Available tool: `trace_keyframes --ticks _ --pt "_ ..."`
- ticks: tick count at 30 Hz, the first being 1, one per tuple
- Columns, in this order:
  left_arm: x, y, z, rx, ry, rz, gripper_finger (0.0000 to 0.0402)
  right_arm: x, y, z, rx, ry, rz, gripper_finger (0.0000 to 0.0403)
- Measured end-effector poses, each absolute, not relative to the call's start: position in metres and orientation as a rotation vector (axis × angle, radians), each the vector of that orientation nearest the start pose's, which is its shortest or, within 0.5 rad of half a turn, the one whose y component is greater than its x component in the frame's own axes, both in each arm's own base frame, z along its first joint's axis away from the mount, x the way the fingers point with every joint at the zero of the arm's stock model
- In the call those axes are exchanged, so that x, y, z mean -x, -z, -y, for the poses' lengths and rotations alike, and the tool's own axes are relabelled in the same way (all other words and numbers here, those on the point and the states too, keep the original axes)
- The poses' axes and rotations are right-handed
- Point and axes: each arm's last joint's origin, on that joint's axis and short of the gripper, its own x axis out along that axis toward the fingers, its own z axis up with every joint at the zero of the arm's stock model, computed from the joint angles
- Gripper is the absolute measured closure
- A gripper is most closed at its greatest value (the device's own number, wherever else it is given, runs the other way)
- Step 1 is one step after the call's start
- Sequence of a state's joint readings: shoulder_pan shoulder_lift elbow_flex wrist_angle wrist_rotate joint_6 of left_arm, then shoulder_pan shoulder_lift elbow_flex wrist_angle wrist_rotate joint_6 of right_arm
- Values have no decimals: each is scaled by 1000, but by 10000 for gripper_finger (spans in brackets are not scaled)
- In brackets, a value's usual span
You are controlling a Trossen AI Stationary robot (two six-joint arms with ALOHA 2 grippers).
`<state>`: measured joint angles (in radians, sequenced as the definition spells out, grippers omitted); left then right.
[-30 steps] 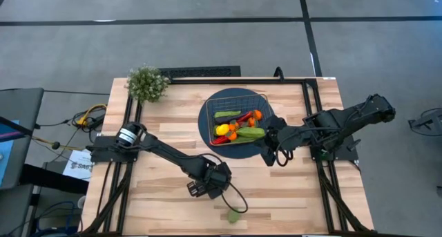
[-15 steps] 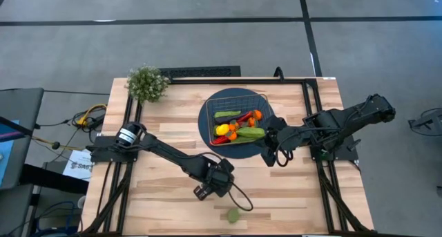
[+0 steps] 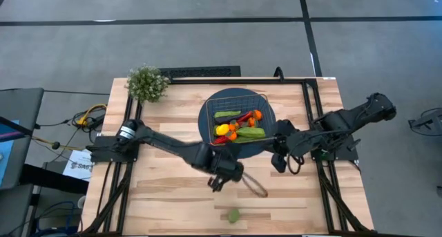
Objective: Build produce basket
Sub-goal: Put the lemon into the wire basket
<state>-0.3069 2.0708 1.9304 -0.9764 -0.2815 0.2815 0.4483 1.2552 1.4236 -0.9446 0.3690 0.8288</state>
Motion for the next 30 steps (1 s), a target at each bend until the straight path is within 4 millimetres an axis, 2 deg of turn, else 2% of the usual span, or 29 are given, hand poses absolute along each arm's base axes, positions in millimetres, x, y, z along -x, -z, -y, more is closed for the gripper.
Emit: trace_keyframes --ticks 6,12,16,20,25,28,30 --pt "-435 -305 76 -511 -4 -1018 285 -202 -425 -98 -452 148 -636 399" --pt "-446 -315 4 -378 -161 -984 285 -188 -462 -105 -374 45 -508 400" --pt "-448 -315 -43 -238 -237 -962 285 -183 -469 -109 -336 17 -475 400" --pt "-445 -313 -80 -110 -276 -950 285 -180 -469 -113 -326 3 -475 400" --pt "-440 -304 -105 12 -285 -961 285 -181 -467 -118 -319 -4 -485 398" --pt "-439 -294 -107 42 -261 -980 285 -181 -468 -117 -320 1 -479 400" --pt "-438 -280 -104 46 -247 -1016 285 -181 -468 -116 -317 14 -473 401"
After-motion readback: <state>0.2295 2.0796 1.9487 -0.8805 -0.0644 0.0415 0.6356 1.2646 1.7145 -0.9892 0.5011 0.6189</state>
